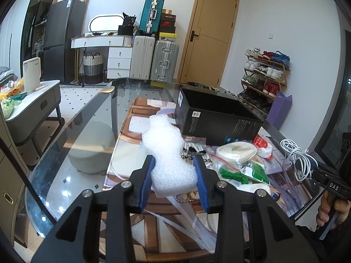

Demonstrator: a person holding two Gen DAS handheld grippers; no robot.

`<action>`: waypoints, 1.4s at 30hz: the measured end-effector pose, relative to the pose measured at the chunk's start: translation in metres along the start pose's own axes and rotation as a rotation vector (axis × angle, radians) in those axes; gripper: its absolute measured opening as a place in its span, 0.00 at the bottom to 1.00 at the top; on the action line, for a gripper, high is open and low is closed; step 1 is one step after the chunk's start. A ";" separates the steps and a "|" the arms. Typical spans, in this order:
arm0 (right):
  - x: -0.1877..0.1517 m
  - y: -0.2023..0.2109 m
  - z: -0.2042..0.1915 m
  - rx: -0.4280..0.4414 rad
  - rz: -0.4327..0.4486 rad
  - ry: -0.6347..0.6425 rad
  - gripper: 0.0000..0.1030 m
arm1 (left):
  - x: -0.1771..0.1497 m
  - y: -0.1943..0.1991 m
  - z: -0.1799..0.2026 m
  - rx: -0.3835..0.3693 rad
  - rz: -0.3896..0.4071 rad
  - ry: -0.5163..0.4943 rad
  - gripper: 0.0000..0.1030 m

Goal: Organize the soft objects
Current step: 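Lift the foam with the left gripper while the right gripper carries the cable to the box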

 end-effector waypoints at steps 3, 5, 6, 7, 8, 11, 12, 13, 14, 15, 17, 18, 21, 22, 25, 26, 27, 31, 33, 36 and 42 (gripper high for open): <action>0.004 0.001 -0.001 -0.003 0.005 0.007 0.37 | 0.003 0.003 0.004 -0.004 0.010 -0.010 0.34; 0.007 0.001 -0.003 -0.004 0.006 0.019 0.37 | 0.006 0.005 0.007 -0.006 0.017 -0.018 0.34; 0.008 0.002 -0.004 -0.005 0.006 0.028 0.37 | 0.006 0.005 0.006 -0.007 0.018 -0.020 0.34; 0.009 0.001 -0.004 -0.005 0.007 0.032 0.37 | 0.007 0.005 0.008 -0.010 0.021 -0.022 0.34; 0.011 0.001 -0.005 -0.004 0.008 0.036 0.37 | 0.009 0.006 0.009 -0.012 0.023 -0.023 0.34; 0.016 0.000 -0.007 -0.003 0.011 0.048 0.37 | 0.013 0.007 0.013 -0.016 0.032 -0.033 0.34; 0.018 0.000 -0.008 -0.003 0.014 0.053 0.37 | 0.013 0.007 0.014 -0.017 0.035 -0.037 0.34; 0.019 0.000 -0.008 -0.003 0.015 0.056 0.37 | 0.015 0.007 0.016 -0.020 0.038 -0.042 0.34; 0.021 0.000 -0.008 -0.002 0.018 0.058 0.37 | 0.017 0.007 0.017 -0.021 0.039 -0.046 0.34; 0.023 0.000 -0.009 -0.001 0.021 0.060 0.37 | 0.018 0.006 0.018 -0.023 0.039 -0.049 0.34; 0.026 -0.001 -0.010 -0.001 0.025 0.064 0.37 | 0.021 0.006 0.021 -0.027 0.042 -0.057 0.34; 0.028 -0.001 -0.010 -0.001 0.028 0.065 0.37 | 0.023 0.005 0.023 -0.025 0.046 -0.066 0.34; 0.034 -0.002 -0.011 0.003 0.034 0.069 0.37 | 0.030 0.005 0.026 -0.031 0.058 -0.073 0.34; 0.036 -0.002 -0.011 0.006 0.036 0.072 0.37 | 0.033 0.004 0.028 -0.030 0.063 -0.080 0.34; 0.043 -0.002 -0.013 0.011 0.043 0.080 0.37 | 0.038 0.004 0.032 -0.038 0.073 -0.095 0.34; 0.044 -0.002 -0.013 0.013 0.044 0.081 0.37 | 0.040 0.004 0.033 -0.043 0.076 -0.097 0.34; 0.047 -0.003 -0.014 0.015 0.043 0.082 0.37 | 0.041 0.004 0.034 -0.046 0.078 -0.098 0.34; 0.055 -0.006 -0.016 0.025 0.045 0.093 0.37 | 0.052 0.001 0.040 -0.055 0.089 -0.112 0.34; 0.060 -0.007 -0.017 0.034 0.044 0.096 0.37 | 0.056 -0.001 0.044 -0.064 0.093 -0.122 0.34; 0.067 -0.010 -0.017 0.041 0.047 0.104 0.37 | 0.062 -0.004 0.049 -0.071 0.098 -0.129 0.34; 0.079 -0.016 -0.019 0.071 0.042 0.108 0.37 | 0.070 -0.011 0.053 -0.094 0.096 -0.114 0.35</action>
Point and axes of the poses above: each gripper's, at about its wrist camera, not at the fingertips, and y roughly against the way its jaws point, z to its right, x to its top, the point moved 6 cm from there along -y, roughly the way its jaws point
